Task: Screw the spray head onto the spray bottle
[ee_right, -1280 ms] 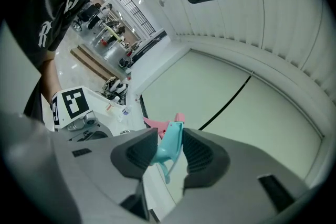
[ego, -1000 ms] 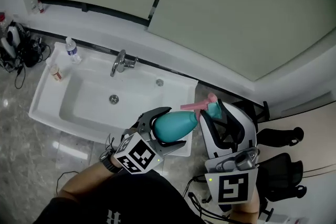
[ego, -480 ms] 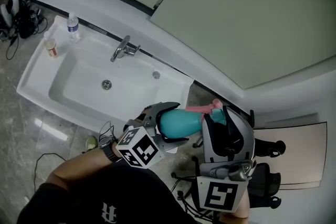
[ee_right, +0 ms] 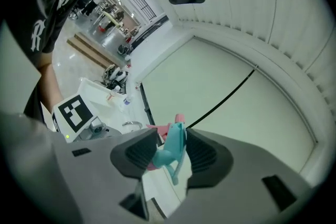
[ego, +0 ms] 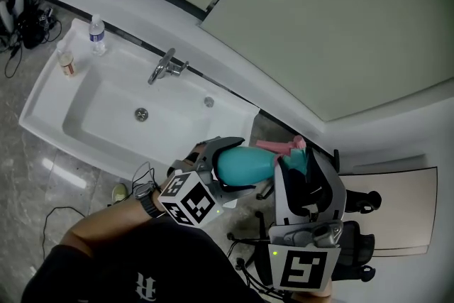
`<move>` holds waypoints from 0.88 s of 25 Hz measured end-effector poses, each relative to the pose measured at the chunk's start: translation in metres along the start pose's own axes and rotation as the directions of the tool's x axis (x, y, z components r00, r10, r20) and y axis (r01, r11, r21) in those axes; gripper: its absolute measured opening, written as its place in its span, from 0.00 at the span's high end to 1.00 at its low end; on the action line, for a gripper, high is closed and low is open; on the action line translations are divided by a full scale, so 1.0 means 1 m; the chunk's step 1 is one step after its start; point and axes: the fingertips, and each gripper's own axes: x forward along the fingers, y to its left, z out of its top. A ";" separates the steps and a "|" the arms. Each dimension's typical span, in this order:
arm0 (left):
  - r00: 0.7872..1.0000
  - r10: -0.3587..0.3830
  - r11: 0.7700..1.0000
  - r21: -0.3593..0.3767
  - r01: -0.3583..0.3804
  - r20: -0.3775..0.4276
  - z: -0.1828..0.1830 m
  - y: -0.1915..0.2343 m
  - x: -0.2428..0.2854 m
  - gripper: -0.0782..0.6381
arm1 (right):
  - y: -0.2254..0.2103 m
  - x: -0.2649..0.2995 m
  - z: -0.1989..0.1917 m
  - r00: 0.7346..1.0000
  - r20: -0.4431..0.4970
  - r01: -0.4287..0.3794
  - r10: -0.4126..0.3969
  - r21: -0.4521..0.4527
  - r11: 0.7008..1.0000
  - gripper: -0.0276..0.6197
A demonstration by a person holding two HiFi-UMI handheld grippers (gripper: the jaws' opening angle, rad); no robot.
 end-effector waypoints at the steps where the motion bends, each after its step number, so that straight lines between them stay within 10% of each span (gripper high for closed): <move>1: 1.000 -0.003 1.000 0.002 0.003 0.004 0.001 0.000 -0.001 0.28 | 0.000 -0.001 0.001 1.000 0.007 -0.011 0.011 0.019 1.000 0.72; 14: 0.999 -0.020 0.999 0.031 0.019 0.030 0.010 0.001 -0.005 0.28 | -0.009 -0.012 0.016 0.977 0.143 -0.179 0.156 0.170 0.969 0.72; 22: 0.998 -0.036 0.999 0.037 0.034 0.051 0.014 0.000 -0.006 0.28 | -0.019 -0.024 0.015 0.938 0.266 -0.310 0.224 0.346 0.886 0.72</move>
